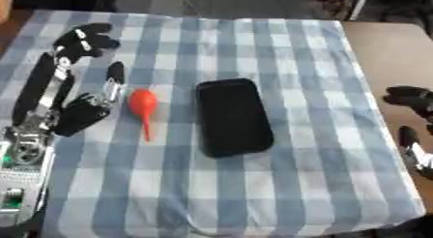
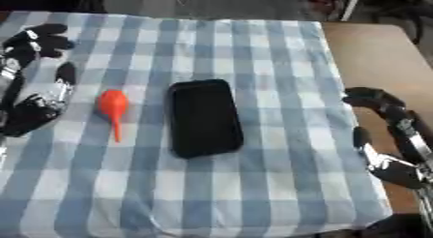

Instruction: Pick up objects on the table and place them in the box.

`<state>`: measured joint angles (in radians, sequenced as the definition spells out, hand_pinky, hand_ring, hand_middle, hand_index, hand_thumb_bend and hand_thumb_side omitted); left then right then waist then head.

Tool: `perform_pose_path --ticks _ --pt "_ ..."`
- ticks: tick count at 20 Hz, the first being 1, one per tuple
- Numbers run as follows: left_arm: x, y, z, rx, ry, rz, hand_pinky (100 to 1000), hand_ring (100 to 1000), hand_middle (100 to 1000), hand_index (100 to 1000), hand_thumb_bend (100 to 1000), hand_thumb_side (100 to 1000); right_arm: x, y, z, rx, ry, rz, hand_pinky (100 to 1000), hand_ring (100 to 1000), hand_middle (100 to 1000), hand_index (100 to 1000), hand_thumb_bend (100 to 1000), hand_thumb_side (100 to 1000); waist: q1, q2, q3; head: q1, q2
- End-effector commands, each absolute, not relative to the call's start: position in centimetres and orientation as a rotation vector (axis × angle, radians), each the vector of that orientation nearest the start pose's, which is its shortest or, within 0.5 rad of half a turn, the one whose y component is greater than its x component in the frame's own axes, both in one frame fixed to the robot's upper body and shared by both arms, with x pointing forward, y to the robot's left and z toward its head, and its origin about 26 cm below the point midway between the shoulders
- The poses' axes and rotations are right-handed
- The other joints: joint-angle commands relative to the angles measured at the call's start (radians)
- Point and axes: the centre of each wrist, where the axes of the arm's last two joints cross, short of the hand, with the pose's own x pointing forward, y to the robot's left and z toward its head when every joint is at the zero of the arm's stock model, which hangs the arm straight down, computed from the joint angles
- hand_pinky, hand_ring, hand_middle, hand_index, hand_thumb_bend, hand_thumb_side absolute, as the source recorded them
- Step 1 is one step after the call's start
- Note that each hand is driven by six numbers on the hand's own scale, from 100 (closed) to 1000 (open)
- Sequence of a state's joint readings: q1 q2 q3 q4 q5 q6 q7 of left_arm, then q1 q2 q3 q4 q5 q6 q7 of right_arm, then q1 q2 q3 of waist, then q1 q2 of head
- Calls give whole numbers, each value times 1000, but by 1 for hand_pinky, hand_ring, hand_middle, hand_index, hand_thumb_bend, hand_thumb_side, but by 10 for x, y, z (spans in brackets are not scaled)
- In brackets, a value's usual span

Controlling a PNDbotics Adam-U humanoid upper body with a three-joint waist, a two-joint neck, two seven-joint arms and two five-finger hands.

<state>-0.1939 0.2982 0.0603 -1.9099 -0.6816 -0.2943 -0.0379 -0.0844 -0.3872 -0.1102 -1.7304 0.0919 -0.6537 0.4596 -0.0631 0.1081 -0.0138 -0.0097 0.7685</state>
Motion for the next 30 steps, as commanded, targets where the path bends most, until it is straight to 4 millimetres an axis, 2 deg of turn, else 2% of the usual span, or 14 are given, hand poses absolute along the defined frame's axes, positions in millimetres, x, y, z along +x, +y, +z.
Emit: perform_pose_path --ticks 1,3,5,8,9,10,14,20,24,30 --pt "299 288 157 935 -2201 -926 743 802 857 794 350 641 292 -349 101 -135 -2263 1488 837 812 848 838 100 424 1 -8 1 -9 -5" --pt "300 287 156 934 -2192 -950 739 787 822 784 391 634 293 -349 101 -136 -2263 1488 837 812 848 838 100 423 1 -9 0 -8 -4" --pt "302 287 158 938 -2176 -997 731 757 793 778 479 609 293 -349 101 -135 -2263 1487 837 812 848 838 100 423 1 -10 0 -7 -4" --pt "306 289 164 955 -2131 -1110 708 681 720 766 708 533 293 -349 100 -133 -2259 1490 837 812 848 838 100 422 2 -12 -1 -7 -3" --pt "309 290 168 963 -2111 -1167 695 647 685 764 770 526 292 -350 100 -133 -2257 1490 837 812 848 838 100 422 2 -14 -1 -7 -2" --pt "313 292 172 965 -2087 -1217 688 629 660 762 792 533 292 -350 100 -132 -2255 1490 837 812 848 838 100 422 3 -16 0 -7 -1" --pt "334 306 193 943 -2001 -1350 691 621 639 769 798 588 291 -350 98 -124 -2242 1497 837 811 848 838 100 421 9 -27 0 -5 1" --pt "358 317 209 904 -1973 -1395 696 622 642 773 794 613 292 -351 97 -117 -2238 1500 837 811 847 838 100 421 10 -27 -1 -5 0" --pt "371 317 205 887 -1923 -1452 696 622 641 786 791 647 292 -350 97 -113 -2237 1501 837 811 847 838 100 421 10 -26 -3 -2 1" --pt "394 320 184 872 -1814 -1511 687 609 635 797 757 686 292 -350 96 -104 -2235 1504 836 810 847 838 100 420 8 -28 -3 1 1"
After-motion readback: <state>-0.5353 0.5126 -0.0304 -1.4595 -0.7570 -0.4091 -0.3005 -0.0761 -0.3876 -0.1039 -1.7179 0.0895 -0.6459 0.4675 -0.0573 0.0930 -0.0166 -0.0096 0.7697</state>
